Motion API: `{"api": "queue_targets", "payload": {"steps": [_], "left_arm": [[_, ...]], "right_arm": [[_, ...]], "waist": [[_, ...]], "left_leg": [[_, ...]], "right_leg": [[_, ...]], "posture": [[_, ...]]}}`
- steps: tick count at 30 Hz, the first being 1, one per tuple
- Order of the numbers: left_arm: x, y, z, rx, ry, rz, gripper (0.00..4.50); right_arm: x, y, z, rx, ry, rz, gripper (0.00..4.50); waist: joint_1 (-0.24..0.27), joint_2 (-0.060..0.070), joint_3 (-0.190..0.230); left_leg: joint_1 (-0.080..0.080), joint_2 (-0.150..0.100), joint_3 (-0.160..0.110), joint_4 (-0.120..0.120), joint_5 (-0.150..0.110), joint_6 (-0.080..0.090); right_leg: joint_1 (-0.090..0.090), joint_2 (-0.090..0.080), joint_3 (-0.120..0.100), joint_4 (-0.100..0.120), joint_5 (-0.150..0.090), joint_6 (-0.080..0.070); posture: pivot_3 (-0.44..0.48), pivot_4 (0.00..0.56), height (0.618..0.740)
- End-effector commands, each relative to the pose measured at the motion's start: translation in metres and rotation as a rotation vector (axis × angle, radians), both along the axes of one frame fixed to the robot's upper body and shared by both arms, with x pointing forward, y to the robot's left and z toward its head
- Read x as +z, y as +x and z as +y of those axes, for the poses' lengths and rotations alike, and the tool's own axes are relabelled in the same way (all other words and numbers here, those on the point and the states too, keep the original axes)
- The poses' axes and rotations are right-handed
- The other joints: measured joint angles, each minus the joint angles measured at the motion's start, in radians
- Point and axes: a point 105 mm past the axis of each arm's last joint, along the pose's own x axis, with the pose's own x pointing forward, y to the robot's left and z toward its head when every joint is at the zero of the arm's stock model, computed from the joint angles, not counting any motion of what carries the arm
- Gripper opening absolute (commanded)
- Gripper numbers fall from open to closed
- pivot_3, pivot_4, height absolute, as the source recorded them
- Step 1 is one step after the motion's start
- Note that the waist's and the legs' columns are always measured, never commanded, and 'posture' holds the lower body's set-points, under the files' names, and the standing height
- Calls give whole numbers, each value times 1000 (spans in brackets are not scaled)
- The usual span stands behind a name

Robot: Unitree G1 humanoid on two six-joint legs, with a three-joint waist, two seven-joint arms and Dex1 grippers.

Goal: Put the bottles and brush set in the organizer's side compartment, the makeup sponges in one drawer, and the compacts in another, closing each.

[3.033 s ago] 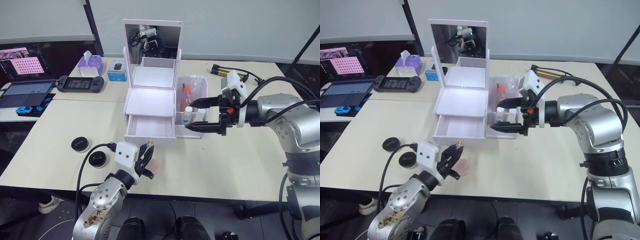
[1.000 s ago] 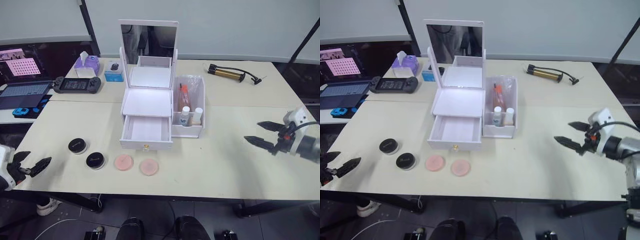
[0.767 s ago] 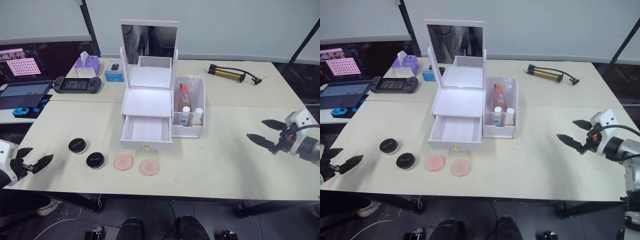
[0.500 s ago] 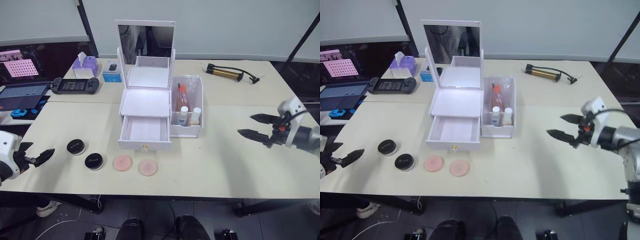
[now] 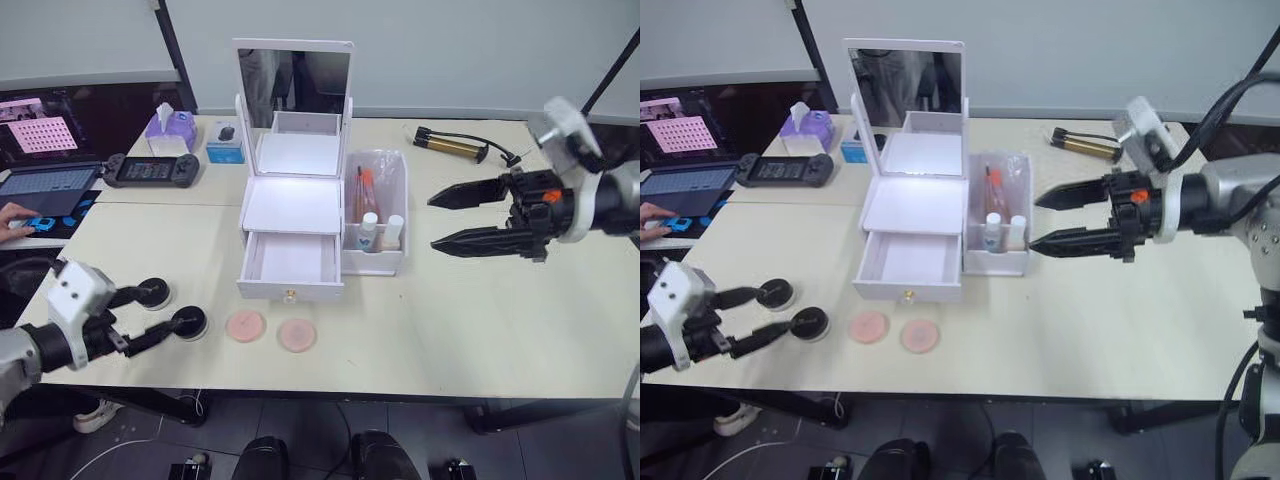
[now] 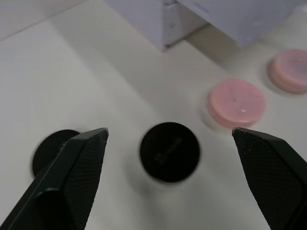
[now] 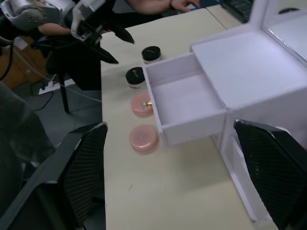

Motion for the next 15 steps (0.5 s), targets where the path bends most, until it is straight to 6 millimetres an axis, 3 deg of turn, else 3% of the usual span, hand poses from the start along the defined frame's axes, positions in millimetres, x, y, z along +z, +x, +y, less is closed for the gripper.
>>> {"api": "queue_targets", "payload": {"steps": [1, 8, 11, 15], "left_arm": [[4, -4, -30, -71, -22, -39, 4456], [-19, -23, -84, -189, -88, 28, 4456], [-34, -32, -95, -217, -97, 125, 4456], [-36, -28, -111, -233, -130, 108, 4456]], "right_arm": [[8, -14, 11, 113, -11, -58, 4500], [8, -31, 22, 187, 3, -64, 4500], [5, -30, 22, 167, -14, -88, 4500], [5, -30, 24, 152, -7, -97, 4500]], "waist": [[3, 0, 0], [3, 0, 0], [2, 0, 0], [3, 0, 0]], "left_leg": [[0, 0, 0, 0, 0, 0], [0, -1, -1, 0, 0, 0], [0, -1, -1, 0, 0, 0], [0, -2, -1, 1, 0, 0]], "right_leg": [[1, 0, 0, 0, 0, 0], [1, 0, 1, -1, 1, 1], [2, 0, 1, -1, 1, 1], [2, 0, 1, 0, 0, 1]], "posture": [[0, 150, 732], [0, 150, 732], [0, 150, 732], [0, 150, 732]]}}
